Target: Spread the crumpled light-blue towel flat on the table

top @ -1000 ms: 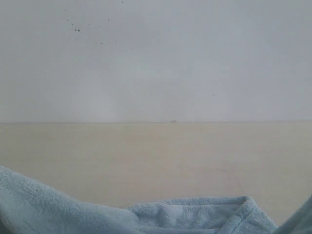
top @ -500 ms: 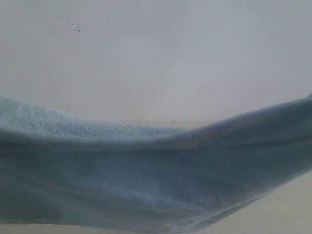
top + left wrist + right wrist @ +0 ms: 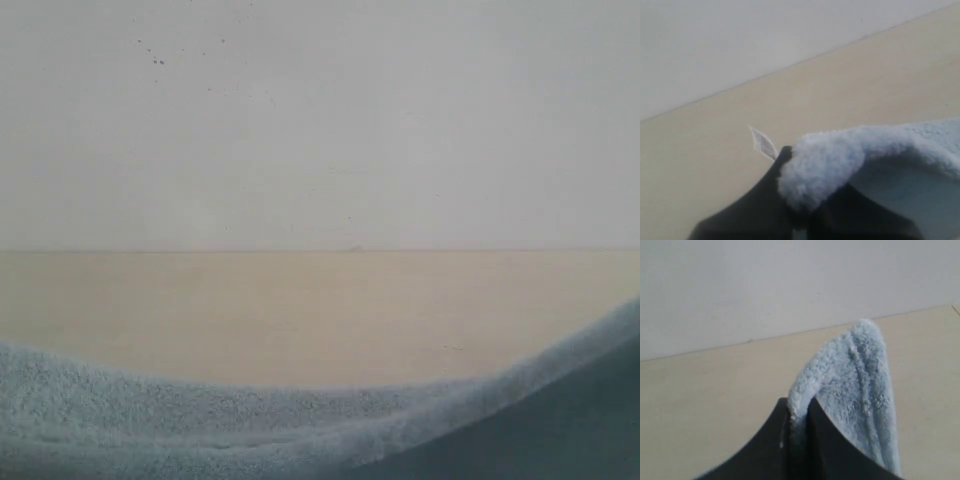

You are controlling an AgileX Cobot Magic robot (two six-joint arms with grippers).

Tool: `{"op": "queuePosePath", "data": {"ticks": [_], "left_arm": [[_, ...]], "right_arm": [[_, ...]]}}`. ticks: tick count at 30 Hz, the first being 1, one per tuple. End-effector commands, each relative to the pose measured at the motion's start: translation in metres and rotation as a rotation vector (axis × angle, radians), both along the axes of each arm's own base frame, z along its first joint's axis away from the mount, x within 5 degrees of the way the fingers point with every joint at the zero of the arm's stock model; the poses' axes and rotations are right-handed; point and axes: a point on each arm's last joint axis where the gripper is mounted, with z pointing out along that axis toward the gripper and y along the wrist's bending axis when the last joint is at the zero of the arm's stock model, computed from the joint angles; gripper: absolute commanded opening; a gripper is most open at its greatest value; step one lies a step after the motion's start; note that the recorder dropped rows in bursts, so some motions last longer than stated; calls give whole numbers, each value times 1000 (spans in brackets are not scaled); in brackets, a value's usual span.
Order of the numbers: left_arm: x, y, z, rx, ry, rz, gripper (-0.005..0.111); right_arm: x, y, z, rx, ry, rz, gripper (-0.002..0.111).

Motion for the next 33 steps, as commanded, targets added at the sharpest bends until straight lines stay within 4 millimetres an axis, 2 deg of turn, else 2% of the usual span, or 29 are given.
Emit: {"op": "queuePosePath", "data": {"ticks": [1, 4, 9, 15, 18, 20, 22, 23, 25, 26, 28, 30, 33], "left_arm": [[11, -5, -13, 76, 38, 22, 4], [26, -13, -33, 182, 97, 51, 4], [54, -28, -66, 278, 151, 117, 4], [91, -54, -108, 379, 200, 140, 4], [114, -63, -119, 437, 157, 196, 4], [133, -70, -124, 484, 106, 223, 6], [152, -75, -130, 524, 77, 234, 17], [159, -76, -132, 517, 83, 260, 23], [172, -78, -138, 458, 144, 335, 44], [175, -80, -141, 429, 168, 365, 55], [179, -82, -143, 398, 195, 408, 73], [179, -82, -142, 382, 197, 420, 75], [176, -79, -135, 376, 174, 442, 72]], "right_arm": [[20, -7, -10, -82, 104, -14, 8], [45, -9, -25, -97, 218, 0, 8], [95, -10, -46, -86, 278, 15, 8], [157, -11, -96, -130, 398, 67, 8], [185, -12, -121, -169, 397, 102, 9], [201, -12, -130, -165, 393, 107, 16], [215, -11, -137, -170, 403, 145, 29], [220, -9, -140, -161, 418, 171, 40], [227, -5, -141, -129, 432, 204, 61], [228, -3, -139, -132, 421, 232, 66], [227, 0, -129, -154, 355, 278, 61], [223, 2, -111, -158, 259, 286, 52], [212, 4, -86, -125, 159, 263, 46]]}}
